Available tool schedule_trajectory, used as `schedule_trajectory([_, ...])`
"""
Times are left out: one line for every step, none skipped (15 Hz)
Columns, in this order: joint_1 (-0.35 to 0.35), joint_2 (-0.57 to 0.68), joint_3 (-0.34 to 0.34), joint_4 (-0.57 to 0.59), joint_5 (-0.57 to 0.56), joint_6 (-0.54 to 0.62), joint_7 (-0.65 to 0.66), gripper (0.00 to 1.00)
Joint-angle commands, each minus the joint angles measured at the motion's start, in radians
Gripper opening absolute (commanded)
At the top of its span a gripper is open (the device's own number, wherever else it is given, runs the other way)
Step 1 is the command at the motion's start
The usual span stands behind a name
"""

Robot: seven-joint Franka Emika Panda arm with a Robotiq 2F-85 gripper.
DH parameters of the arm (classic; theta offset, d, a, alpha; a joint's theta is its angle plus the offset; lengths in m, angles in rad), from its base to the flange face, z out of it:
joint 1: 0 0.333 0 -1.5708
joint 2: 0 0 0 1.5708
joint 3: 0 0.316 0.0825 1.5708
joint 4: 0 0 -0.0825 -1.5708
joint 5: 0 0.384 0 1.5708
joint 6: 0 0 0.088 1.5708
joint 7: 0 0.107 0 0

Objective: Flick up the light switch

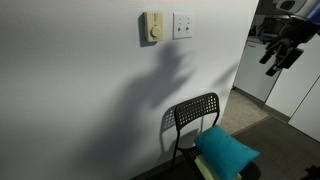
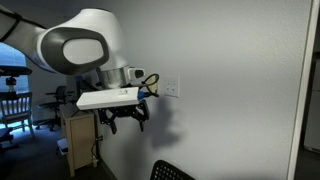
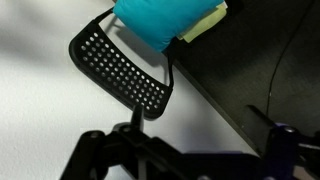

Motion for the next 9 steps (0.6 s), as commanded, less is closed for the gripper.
schedule_trajectory([-0.010, 0.124, 0.058, 0.120, -0.065, -0.006, -0.086, 1.00])
schedule_trajectory([-0.018, 0.156, 0.083, 0.153, -0.100, -0.008, -0.085, 1.00])
schedule_trajectory([-0.022, 0.193, 0.105, 0.190, -0.135, -0.012, -0.089, 1.00])
schedule_trajectory([-0.026, 0.230, 0.125, 0.226, -0.172, -0.013, -0.091, 1.00])
schedule_trajectory([-0.029, 0.269, 0.143, 0.262, -0.208, -0.008, -0.097, 1.00])
schedule_trajectory([-0.032, 0.306, 0.158, 0.297, -0.238, -0.006, -0.104, 1.00])
schedule_trajectory([-0.037, 0.344, 0.173, 0.335, -0.267, -0.002, -0.101, 1.00])
schedule_trajectory([-0.037, 0.372, 0.181, 0.367, -0.275, -0.006, -0.114, 1.00])
schedule_trajectory([-0.042, 0.397, 0.191, 0.398, -0.293, -0.004, -0.110, 1.00])
